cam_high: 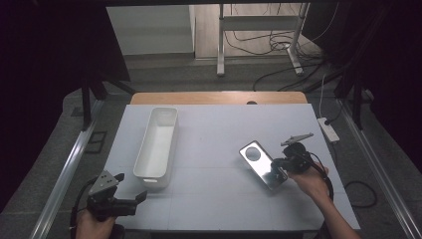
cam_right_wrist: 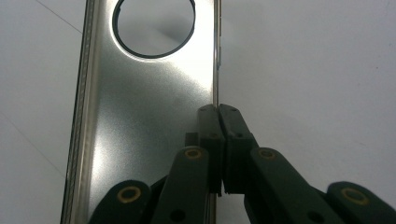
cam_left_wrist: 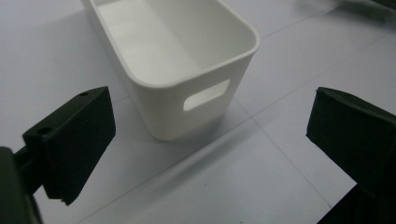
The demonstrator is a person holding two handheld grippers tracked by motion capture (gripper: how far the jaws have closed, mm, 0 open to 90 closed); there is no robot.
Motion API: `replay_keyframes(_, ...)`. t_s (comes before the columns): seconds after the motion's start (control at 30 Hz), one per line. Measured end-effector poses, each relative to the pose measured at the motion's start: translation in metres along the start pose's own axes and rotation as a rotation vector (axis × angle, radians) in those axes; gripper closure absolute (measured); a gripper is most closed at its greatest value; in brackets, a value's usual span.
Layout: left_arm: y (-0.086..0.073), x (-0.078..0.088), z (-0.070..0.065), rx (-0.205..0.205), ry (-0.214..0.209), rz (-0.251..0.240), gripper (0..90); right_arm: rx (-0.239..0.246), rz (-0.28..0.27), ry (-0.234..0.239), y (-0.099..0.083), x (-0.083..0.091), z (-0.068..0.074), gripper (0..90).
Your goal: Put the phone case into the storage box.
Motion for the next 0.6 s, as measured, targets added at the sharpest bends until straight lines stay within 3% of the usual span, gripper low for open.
replay_keyframes(0.33, 0.007, -0.003, -0.006, 0.023, -0.044, -0.042, 0.3, 0.002, -0.054, 0.003, 0.008, 0.009, 0.005, 88.6)
replay_keyframes(0.6, 0.018, -0.01, -0.016, 0.001, -0.084, -0.053, 0.0, -0.002, -0.086, 0.01, 0.014, 0.015, 0.011, 88.5)
Point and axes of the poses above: each handheld gripper's, and its own axes: x roughly backward along the jaws, y roughly out of its top, z roughly to its left, the point moved 8 cm from there along -x, roughly forward along the jaws, and after that the axes turned 1 degree about -y, right-handed, at the moved point
